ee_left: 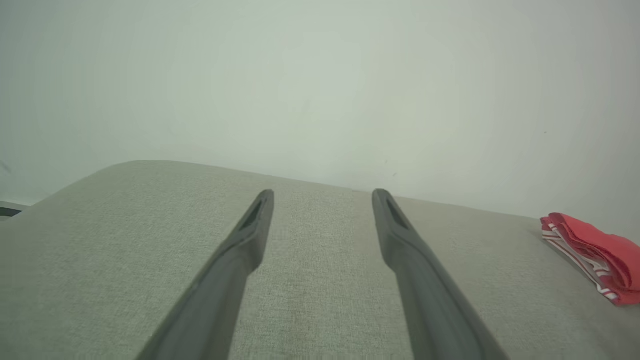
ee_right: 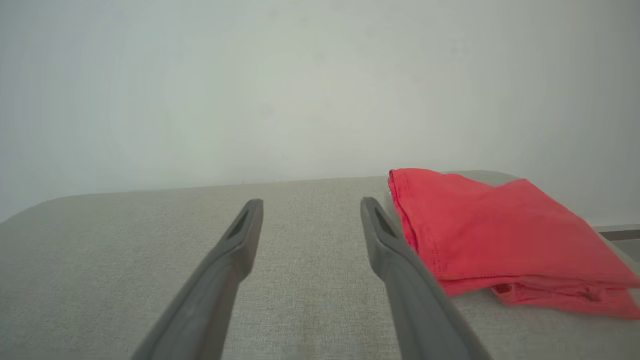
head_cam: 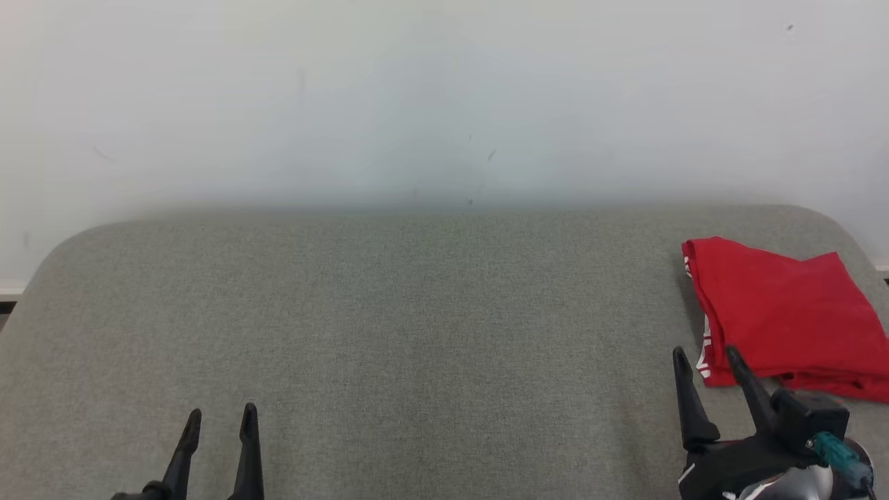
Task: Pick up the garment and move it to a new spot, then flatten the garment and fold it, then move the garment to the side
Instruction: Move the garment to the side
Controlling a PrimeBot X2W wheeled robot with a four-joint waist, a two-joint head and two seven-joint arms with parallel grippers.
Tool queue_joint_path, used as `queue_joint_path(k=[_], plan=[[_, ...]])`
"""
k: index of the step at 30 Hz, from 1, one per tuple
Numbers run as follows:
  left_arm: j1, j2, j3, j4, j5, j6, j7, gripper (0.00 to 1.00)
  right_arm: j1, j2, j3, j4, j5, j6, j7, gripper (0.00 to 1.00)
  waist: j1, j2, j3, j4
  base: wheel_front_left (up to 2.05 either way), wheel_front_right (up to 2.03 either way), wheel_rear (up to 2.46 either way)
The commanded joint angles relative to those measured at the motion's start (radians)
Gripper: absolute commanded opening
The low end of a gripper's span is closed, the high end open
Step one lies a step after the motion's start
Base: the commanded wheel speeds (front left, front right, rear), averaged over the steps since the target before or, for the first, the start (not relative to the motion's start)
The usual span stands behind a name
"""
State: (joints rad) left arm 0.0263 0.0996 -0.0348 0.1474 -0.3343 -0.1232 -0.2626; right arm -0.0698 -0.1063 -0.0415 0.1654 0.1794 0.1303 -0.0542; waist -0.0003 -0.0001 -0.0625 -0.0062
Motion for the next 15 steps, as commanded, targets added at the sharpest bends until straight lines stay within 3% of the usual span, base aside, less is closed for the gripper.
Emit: queue_joint_path(k=[1, 6, 15], plan=[[0.019, 0.0, 0.008, 0.005, 0.018, -0.001, -0.003, 1.0, 0.022, 0.009, -0.001, 0.003, -0.012, 0.001, -0.016, 1.0, 0.0003, 0.0001, -0.015, -0.008, 0.0, 0.0, 0.0], [0.044, 0.001, 0.022, 0.041, 0.032, -0.003, -0.003, 1.0, 0.066, 0.048, 0.012, 0.018, -0.036, 0.001, -0.035, 1.0, 0.0003, 0.0001, -0.022, -0.004, 0.0, 0.0, 0.0], [0.059, -0.007, 0.031, 0.079, 0.03, -0.008, -0.003, 1.0, 0.093, 0.056, 0.072, 0.047, 0.009, 0.001, -0.041, 1.0, 0.0003, 0.0001, -0.022, -0.009, 0.0, 0.0, 0.0]])
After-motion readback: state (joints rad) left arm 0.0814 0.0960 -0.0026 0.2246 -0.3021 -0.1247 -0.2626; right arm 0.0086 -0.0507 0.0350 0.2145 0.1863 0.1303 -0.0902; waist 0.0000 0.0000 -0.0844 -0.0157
